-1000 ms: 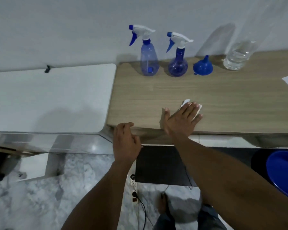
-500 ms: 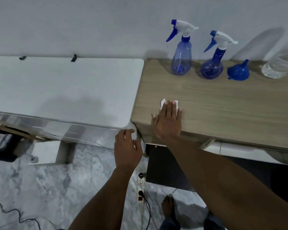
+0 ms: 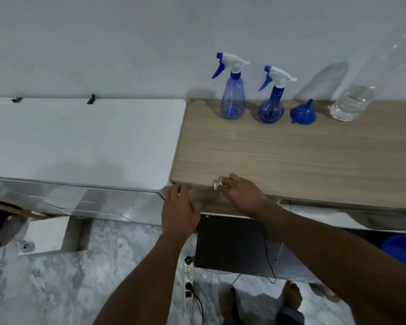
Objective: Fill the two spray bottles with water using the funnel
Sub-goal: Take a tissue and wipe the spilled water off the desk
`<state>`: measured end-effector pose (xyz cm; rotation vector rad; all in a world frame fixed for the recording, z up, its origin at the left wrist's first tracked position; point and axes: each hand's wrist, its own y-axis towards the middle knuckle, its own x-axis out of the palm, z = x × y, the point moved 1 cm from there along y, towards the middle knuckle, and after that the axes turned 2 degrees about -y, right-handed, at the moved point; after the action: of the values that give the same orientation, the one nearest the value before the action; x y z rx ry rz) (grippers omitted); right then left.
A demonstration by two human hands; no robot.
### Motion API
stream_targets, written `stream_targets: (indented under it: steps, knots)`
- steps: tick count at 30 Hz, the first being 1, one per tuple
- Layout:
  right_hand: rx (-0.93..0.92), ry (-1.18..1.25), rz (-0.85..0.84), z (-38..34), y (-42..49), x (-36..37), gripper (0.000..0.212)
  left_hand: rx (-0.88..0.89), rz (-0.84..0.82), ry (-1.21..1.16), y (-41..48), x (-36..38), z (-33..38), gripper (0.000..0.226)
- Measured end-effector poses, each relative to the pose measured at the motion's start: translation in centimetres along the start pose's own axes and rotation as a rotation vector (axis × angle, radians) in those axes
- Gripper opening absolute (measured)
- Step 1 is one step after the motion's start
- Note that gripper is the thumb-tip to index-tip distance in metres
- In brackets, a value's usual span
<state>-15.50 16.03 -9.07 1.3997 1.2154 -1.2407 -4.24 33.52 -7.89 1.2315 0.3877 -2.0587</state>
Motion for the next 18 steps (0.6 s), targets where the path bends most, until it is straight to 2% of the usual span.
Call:
stream_targets:
  steps: [1, 3, 5, 7, 14, 18]
  knots:
    - [0.034, 0.022, -0.058, 0.0, -0.3, -0.9, 0.039, 0.016, -0.011, -0.003, 0.3, 0.0, 0.6, 0.041]
    - [0.193, 0.242, -0.127, 0.8, -0.7, -2.7, 0.031, 0.048, -0.03, -0.004, 0.9, 0.1, 1.9, 0.043]
    - [0.356, 0.534, -0.061, 2.0, -1.4, -5.2, 0.023, 0.086, -0.047, 0.0, 1.7, 0.2, 3.7, 0.043]
    - [0.513, 0.684, 0.007, 3.9, -2.8, -8.0, 0.017, 0.127, -0.058, -0.014, 2.8, 0.4, 6.0, 0.043]
    - [0.982, 0.941, 0.023, 12.5, -13.7, -13.7, 0.017, 0.34, -0.077, -0.07, 5.1, 2.0, 16.4, 0.042]
    - [1.085, 0.864, 0.049, 16.2, -21.8, -15.8, 0.024, 0.442, -0.12, -0.085, 5.0, 3.6, 23.8, 0.044]
